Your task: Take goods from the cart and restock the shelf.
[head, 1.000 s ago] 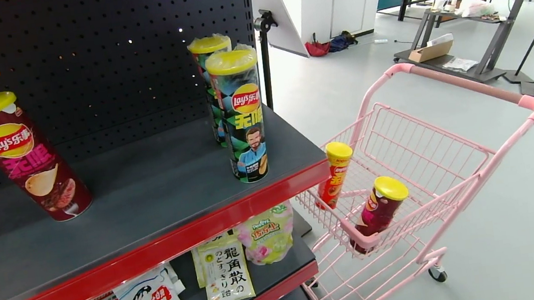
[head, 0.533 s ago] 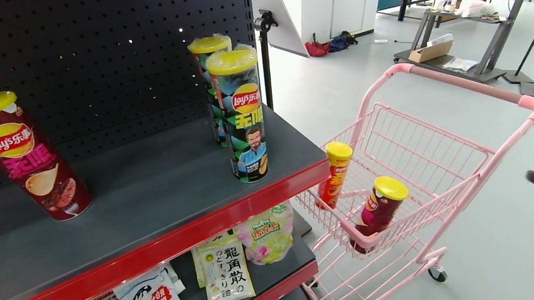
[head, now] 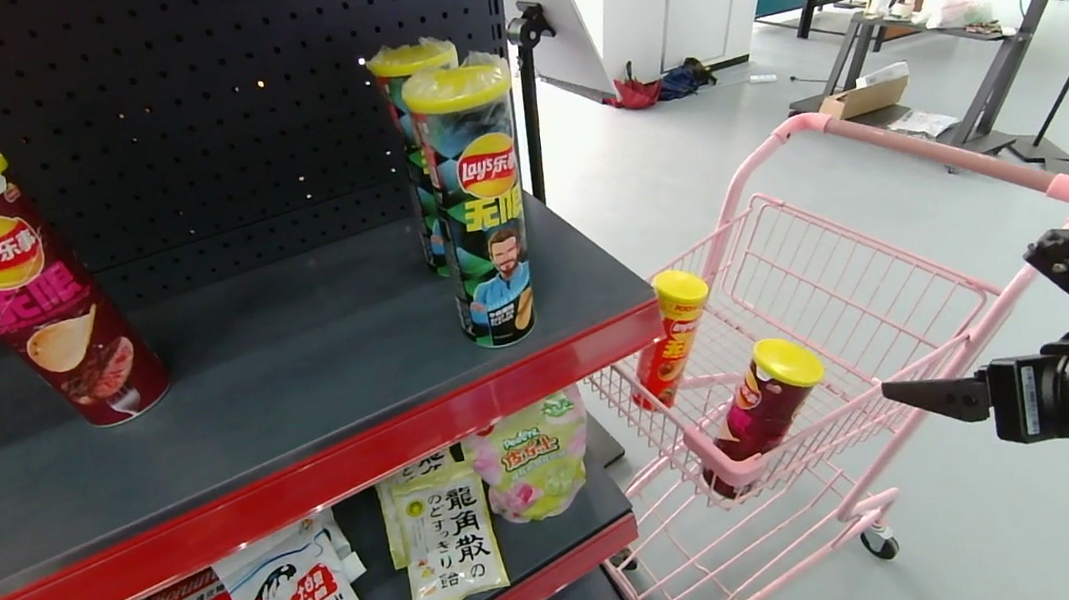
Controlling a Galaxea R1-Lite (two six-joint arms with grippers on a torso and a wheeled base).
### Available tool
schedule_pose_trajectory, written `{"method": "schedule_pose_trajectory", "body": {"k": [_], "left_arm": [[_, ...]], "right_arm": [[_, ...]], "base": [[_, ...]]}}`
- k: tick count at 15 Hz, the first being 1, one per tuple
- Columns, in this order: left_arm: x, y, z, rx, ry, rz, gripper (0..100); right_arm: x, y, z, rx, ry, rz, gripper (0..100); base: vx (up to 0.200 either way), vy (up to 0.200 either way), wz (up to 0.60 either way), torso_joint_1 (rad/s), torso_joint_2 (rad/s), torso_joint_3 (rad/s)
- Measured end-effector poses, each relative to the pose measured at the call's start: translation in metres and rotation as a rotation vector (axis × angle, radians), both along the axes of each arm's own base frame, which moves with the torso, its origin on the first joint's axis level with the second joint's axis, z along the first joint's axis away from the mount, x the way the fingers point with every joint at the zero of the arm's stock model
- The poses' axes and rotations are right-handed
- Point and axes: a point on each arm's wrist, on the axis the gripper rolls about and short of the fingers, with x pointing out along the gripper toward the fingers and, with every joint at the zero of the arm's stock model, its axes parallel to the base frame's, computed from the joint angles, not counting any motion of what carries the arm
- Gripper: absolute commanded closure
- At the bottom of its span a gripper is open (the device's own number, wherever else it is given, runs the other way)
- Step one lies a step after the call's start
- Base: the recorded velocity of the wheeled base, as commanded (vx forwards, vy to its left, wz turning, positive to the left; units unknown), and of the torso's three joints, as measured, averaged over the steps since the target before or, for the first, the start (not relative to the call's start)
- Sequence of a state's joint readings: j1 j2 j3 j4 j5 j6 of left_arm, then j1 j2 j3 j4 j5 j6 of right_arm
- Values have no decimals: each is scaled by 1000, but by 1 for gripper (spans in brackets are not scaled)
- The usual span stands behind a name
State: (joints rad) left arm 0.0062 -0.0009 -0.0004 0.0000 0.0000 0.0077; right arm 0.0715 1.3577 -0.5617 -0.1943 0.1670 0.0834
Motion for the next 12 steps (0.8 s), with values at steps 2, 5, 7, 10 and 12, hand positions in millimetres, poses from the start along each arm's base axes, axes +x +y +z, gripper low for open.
{"method": "schedule_pose_trajectory", "body": {"k": [2, 5, 7, 10, 12], "left_arm": [[0, 0, 0, -1, 0, -1, 0], [0, 0, 0, 0, 0, 0, 0], [0, 0, 0, 0, 0, 0, 0], [0, 0, 0, 0, 1, 0, 0], [0, 0, 0, 0, 0, -1, 0]], "right_arm": [[2, 4, -6, -2, 22, 20, 0], [16, 8, -11, 4, -45, 29, 0], [28, 10, -23, 8, -111, 32, 0], [36, 13, -44, -14, -125, 42, 0], [40, 18, -55, -22, -89, 43, 0]], "base": [[0, 0, 0, -176, 503, 329], [0, 0, 0, -53, 160, 111], [0, 0, 0, 0, 0, 0], [0, 0, 0, 0, 0, 0], [0, 0, 0, 0, 0, 0]]}}
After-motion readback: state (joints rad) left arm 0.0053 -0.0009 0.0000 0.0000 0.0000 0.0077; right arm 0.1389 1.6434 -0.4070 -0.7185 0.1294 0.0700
